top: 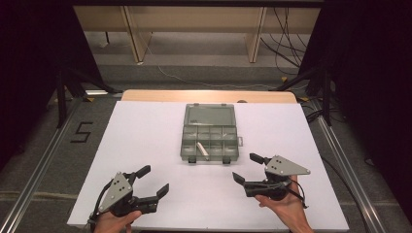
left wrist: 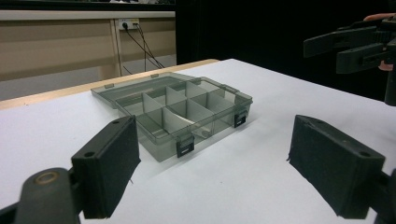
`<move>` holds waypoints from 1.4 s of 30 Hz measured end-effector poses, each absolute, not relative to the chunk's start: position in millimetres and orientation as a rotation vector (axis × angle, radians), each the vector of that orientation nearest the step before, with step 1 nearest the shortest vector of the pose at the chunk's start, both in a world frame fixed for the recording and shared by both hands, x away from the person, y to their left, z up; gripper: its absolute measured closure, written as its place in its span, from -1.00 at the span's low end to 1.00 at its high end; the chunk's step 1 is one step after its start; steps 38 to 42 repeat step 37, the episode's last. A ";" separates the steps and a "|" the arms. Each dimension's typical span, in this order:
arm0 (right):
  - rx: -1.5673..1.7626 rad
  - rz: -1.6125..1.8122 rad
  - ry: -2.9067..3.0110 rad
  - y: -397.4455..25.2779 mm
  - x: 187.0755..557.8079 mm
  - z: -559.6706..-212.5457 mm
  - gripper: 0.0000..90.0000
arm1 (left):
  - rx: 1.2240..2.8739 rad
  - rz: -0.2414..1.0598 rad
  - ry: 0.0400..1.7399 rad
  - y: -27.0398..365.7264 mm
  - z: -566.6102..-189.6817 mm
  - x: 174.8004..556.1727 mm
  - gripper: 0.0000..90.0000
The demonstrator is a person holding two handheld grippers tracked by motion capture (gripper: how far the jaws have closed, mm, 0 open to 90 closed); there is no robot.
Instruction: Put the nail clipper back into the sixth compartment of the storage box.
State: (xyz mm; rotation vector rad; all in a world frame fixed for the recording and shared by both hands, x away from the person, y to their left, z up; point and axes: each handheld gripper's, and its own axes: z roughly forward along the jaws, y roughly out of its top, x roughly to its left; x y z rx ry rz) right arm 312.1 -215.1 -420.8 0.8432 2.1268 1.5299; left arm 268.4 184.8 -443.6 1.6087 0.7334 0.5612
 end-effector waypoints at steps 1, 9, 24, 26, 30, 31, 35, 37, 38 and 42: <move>0.838 1.521 2.126 -216.0 312.0 -420.8 -0.64 | 1.609 0.560 0.734 184.8 -443.6 268.4 -0.65; 0.849 1.531 2.110 -218.7 305.7 -426.4 -0.64 | 1.609 0.562 0.725 184.5 -443.7 269.2 -0.65; 0.855 1.527 2.087 -222.7 303.0 -427.3 -0.64 | 1.618 0.563 0.722 183.0 -443.5 268.6 -0.65; 0.855 1.533 2.092 -222.5 303.1 -427.4 -0.64 | 1.613 0.560 0.730 183.0 -443.7 268.4 -0.65; 0.855 1.531 2.097 -222.2 303.3 -427.6 -0.64 | 1.605 0.559 0.721 183.3 -443.9 269.2 -0.65; 0.854 1.531 2.097 -222.2 303.4 -427.7 -0.64 | 1.607 0.560 0.722 183.3 -443.8 269.0 -0.65; 0.858 1.543 2.103 -221.8 303.6 -428.3 -0.64 | 1.611 0.560 0.734 183.4 -443.6 268.2 -0.65; 0.865 1.530 2.109 -222.2 303.3 -428.2 -0.64 | 1.611 0.560 0.733 183.3 -443.8 268.2 -0.65; 0.865 1.530 2.109 -222.2 303.3 -428.2 -0.64 | 1.611 0.560 0.733 183.3 -443.8 268.2 -0.65; 0.865 1.530 2.109 -222.2 303.3 -428.2 -0.64 | 1.611 0.560 0.733 183.3 -443.8 268.2 -0.65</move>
